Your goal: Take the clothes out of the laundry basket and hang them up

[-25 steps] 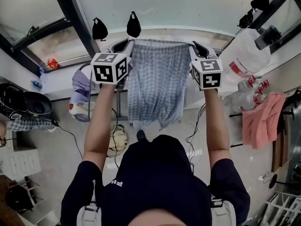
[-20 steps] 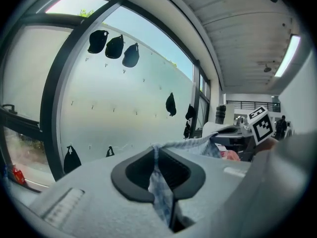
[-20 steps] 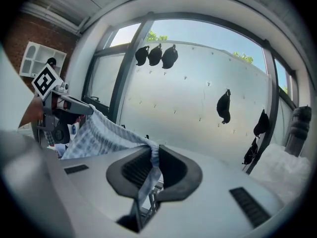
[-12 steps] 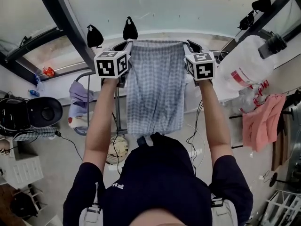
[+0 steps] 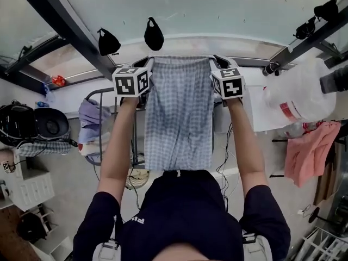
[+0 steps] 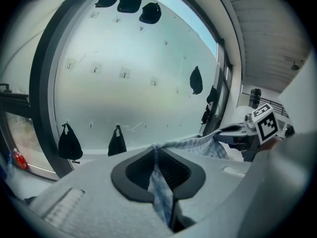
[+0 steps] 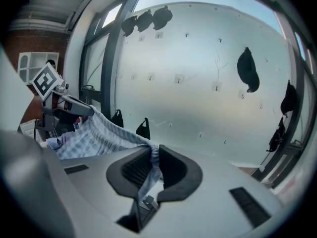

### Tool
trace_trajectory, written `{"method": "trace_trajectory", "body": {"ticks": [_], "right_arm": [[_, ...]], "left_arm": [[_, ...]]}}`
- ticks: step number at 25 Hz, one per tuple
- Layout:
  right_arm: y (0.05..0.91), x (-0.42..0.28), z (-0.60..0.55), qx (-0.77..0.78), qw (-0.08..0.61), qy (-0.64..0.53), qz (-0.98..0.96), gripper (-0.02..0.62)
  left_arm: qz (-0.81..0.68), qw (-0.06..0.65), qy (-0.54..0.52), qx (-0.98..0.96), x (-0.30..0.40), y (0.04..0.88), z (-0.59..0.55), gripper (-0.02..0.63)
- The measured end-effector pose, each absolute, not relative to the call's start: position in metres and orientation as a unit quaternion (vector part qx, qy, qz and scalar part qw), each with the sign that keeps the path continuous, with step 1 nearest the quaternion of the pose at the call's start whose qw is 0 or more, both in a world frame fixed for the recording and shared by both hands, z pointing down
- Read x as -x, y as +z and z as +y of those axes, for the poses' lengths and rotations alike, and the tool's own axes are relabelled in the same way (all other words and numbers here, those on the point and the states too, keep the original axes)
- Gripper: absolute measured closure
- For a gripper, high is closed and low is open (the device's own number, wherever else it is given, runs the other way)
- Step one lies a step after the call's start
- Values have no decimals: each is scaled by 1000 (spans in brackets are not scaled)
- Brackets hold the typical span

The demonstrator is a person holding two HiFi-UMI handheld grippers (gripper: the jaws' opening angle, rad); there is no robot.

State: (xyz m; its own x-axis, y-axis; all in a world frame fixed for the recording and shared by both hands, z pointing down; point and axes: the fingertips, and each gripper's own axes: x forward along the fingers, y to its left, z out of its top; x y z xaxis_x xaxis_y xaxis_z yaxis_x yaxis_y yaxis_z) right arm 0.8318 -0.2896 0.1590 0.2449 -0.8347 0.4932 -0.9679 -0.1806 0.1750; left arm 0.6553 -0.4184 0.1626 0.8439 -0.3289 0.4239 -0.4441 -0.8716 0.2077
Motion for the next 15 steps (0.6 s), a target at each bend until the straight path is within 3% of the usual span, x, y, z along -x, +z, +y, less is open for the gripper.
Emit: {"method": "trace_trajectory", "body": {"ticks": [15], "right_arm": [[342, -849, -329, -698, 241, 301, -603, 546]], "left_arm": [[-227, 239, 333, -883, -666, 350, -441, 535]]}}
